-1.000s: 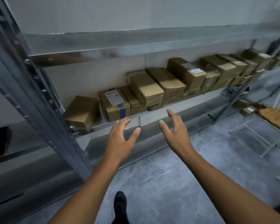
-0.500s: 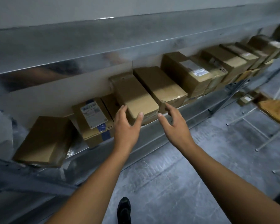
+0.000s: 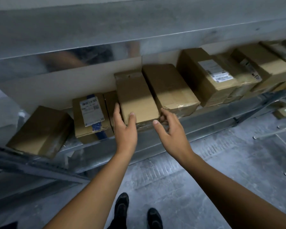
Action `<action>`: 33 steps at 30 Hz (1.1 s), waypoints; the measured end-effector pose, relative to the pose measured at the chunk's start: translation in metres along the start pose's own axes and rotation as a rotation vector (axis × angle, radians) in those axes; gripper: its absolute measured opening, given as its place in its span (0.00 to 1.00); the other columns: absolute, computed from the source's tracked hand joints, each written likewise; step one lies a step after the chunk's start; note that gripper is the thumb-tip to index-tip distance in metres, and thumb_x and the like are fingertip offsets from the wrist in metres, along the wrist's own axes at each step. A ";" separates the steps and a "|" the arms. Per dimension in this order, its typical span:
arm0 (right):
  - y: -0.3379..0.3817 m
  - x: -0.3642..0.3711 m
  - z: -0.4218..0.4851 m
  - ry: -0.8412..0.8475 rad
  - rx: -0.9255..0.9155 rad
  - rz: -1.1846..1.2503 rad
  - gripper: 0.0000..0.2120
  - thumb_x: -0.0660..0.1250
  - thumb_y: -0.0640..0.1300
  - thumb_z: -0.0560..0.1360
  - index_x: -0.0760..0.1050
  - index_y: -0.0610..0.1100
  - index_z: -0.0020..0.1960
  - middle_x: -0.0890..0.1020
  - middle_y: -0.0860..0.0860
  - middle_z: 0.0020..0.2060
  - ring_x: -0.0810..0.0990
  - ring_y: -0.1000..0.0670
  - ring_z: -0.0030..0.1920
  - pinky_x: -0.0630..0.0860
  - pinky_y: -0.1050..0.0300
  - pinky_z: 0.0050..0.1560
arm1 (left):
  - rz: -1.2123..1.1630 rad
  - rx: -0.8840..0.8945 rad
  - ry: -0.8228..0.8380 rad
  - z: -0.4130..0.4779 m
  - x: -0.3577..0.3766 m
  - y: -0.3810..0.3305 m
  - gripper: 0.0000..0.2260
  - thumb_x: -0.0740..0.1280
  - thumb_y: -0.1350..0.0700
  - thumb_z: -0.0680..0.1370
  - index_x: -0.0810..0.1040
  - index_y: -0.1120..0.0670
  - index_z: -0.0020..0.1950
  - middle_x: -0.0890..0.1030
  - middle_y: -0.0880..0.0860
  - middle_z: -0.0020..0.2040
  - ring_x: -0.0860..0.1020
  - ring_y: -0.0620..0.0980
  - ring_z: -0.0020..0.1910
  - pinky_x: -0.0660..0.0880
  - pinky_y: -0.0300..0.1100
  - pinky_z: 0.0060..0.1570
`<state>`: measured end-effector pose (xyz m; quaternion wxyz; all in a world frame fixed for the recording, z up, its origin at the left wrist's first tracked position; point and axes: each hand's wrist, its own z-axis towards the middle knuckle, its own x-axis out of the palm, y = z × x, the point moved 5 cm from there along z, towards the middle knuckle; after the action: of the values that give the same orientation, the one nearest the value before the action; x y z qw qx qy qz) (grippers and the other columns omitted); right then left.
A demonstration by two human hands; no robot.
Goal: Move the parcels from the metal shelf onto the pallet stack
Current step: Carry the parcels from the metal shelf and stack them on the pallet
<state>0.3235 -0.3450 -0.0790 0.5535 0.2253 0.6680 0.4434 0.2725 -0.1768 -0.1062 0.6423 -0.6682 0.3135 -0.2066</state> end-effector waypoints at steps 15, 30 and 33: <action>0.022 0.059 -0.057 0.375 -0.064 0.356 0.32 0.74 0.50 0.79 0.62 0.52 0.78 0.76 0.54 0.69 0.78 0.57 0.66 0.79 0.62 0.61 | -0.070 0.054 -0.266 -0.134 -0.095 0.022 0.20 0.70 0.45 0.72 0.71 0.43 0.62 0.76 0.51 0.64 0.77 0.45 0.61 0.76 0.36 0.53; 0.132 0.186 -0.225 0.778 -0.385 0.263 0.31 0.72 0.46 0.81 0.64 0.55 0.79 0.75 0.51 0.72 0.76 0.51 0.69 0.76 0.43 0.69 | -0.218 0.045 -0.700 -0.265 -0.287 0.056 0.19 0.72 0.49 0.75 0.68 0.42 0.61 0.77 0.47 0.63 0.80 0.38 0.59 0.78 0.37 0.54; 0.157 0.218 -0.271 0.823 -0.388 0.251 0.37 0.72 0.47 0.81 0.58 0.51 0.84 0.71 0.50 0.76 0.73 0.50 0.74 0.73 0.42 0.73 | -0.216 0.074 -0.734 -0.295 -0.341 0.056 0.19 0.73 0.53 0.78 0.68 0.44 0.63 0.77 0.46 0.63 0.79 0.36 0.59 0.77 0.34 0.54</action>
<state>-0.0231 -0.1863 -0.0658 0.2169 0.0023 0.7043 0.6760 -0.1806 -0.1571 -0.0916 0.7099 -0.7034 -0.0172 -0.0313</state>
